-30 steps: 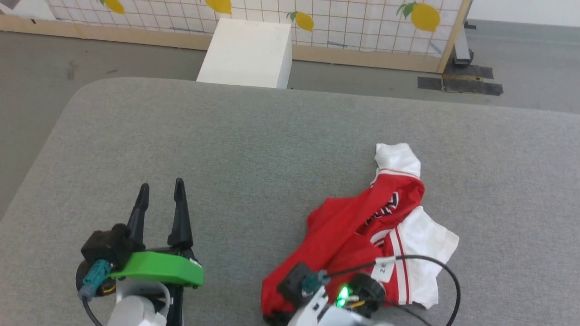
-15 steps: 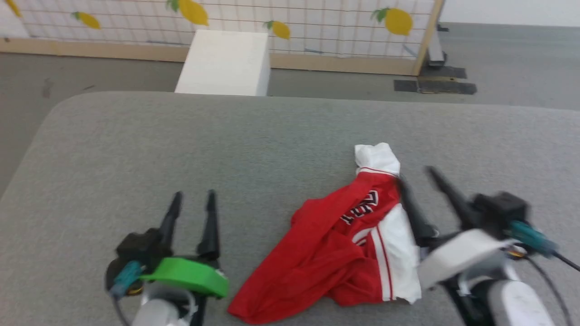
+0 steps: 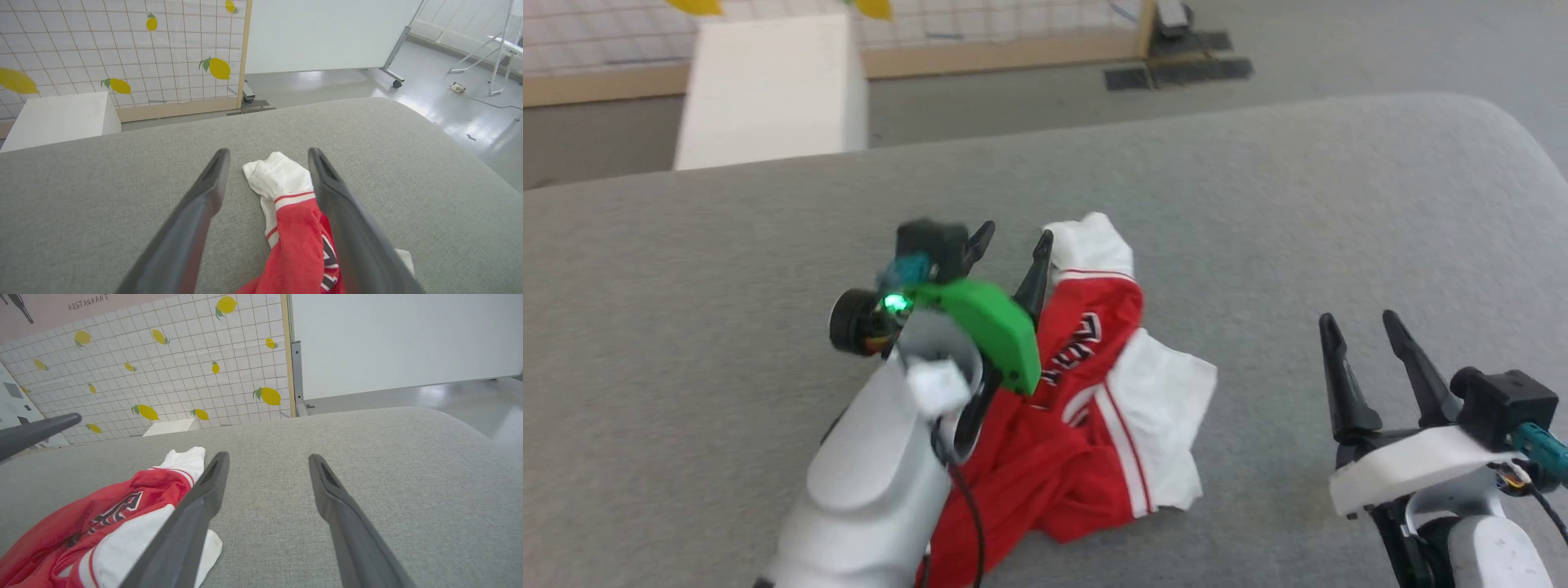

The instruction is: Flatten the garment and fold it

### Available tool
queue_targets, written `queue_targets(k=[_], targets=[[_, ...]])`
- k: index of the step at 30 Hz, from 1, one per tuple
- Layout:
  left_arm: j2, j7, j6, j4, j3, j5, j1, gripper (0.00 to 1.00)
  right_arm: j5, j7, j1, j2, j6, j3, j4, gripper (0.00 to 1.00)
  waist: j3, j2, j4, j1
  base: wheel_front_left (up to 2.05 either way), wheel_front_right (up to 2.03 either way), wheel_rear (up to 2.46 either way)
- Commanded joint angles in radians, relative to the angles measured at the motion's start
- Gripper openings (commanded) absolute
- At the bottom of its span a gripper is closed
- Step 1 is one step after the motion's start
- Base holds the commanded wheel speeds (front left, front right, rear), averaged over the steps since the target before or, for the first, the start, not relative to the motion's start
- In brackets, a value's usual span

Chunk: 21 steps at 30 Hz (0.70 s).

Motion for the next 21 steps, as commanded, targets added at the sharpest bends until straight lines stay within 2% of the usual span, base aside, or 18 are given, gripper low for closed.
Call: queue_targets(k=[1, 8, 12, 13, 14, 17, 21], targets=[[0.001, 0.048, 0.022, 0.032, -0.012, -0.025, -0.038, 1.0, 0.017, -0.013, -0.023, 0.001, -0.002, 0.009, 0.011, 1.0, 0.098, -0.0001, -0.117, 0.0, 0.0, 0.0, 0.0], [0.001, 0.343, 0.1, 0.156, -0.067, -0.1, -0.133, 1.0, 0.049, -0.042, -0.043, 0.001, -0.002, 0.031, 0.067, 1.0, 0.107, -0.0001, -0.169, 0.0, 0.0, 0.0, 0.0], [0.011, 0.454, 0.109, 0.171, -0.077, -0.114, -0.15, 1.0, 0.055, -0.05, -0.049, 0.001, -0.002, 0.033, 0.081, 1.0, 0.103, -0.0001, -0.174, 0.0, 0.0, 0.0, 0.0], [0.013, 0.463, 0.106, 0.166, -0.078, -0.116, -0.151, 0.64, 0.056, -0.053, -0.051, 0.001, -0.002, 0.034, 0.083, 1.0, 0.102, -0.0001, -0.174, 0.0, 0.0, 0.0, 0.0], [0.013, 0.462, 0.099, 0.154, -0.078, -0.121, -0.153, 0.02, 0.057, -0.056, -0.054, 0.001, -0.002, 0.033, 0.085, 1.0, 0.101, -0.0001, -0.173, 0.0, 0.0, 0.0, 0.0], [0.013, 0.444, 0.074, 0.123, -0.086, -0.127, -0.152, 0.0, 0.056, -0.06, -0.058, 0.001, -0.002, 0.031, 0.089, 1.0, 0.095, -0.0001, -0.165, 0.0, 0.0, 0.0, 0.0], [0.008, 0.343, 0.052, 0.07, -0.084, -0.141, -0.154, 0.0, 0.053, -0.061, -0.059, 0.001, -0.002, 0.03, 0.093, 1.0, 0.08, -0.0001, -0.146, 0.0, 0.0, 0.0, 0.0]])
